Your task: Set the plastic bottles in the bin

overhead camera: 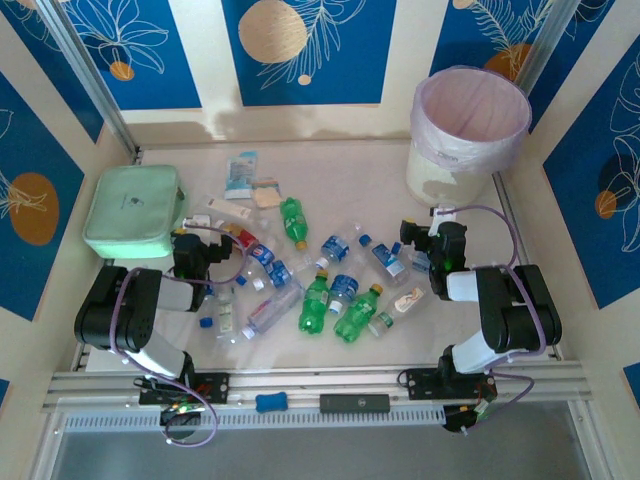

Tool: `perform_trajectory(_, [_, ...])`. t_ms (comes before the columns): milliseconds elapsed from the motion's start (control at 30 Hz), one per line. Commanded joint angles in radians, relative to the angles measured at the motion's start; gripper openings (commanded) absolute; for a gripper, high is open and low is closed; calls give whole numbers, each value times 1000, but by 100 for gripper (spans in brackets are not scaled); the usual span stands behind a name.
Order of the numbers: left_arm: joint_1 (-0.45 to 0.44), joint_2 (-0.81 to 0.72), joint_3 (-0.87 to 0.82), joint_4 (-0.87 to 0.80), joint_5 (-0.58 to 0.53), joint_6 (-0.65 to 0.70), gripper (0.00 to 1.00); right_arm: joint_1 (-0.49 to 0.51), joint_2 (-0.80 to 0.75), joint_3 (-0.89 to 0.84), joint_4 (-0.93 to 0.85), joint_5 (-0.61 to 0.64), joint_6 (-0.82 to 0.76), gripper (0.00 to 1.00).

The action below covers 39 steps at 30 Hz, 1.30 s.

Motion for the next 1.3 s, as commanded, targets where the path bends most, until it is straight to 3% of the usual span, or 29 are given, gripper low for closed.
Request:
perform_trajectory(0, [-15, -60, 35, -48, -61, 4, 100, 39, -82, 50, -103, 32, -51, 99])
perform_trajectory(100, [-51, -130, 85, -187, -118, 33, 100, 68, -150, 134, -286, 87, -56, 100])
perform_trajectory(233, [-97, -195, 168, -335, -171, 63, 100, 82, -230, 274, -564, 85, 60, 100])
perform_trajectory(400, [-139, -310, 283, -548, -59, -66, 100, 121, -287, 481, -1023, 67, 265, 99])
perform_trajectory(533, [-158, -356, 363, -703, 114, -225, 100, 128, -312, 618, -1353, 20, 450, 100])
perform_trajectory(633, [-192, -365, 356, -700, 209, -332, 100, 130, -332, 656, -1515, -78, 508, 100])
perform_trajectory(767, [-265, -346, 330, -657, 241, -449, 100, 146, -361, 677, -1706, -153, 584, 96])
perform_trajectory(1033, [-345, -236, 362, -598, 251, -514, 100, 277, -470, 554, -1879, -127, 818, 91])
perform_trajectory(1267, [-346, -168, 384, -584, 222, -567, 100, 319, -577, 336, -1789, -160, 1041, 91])
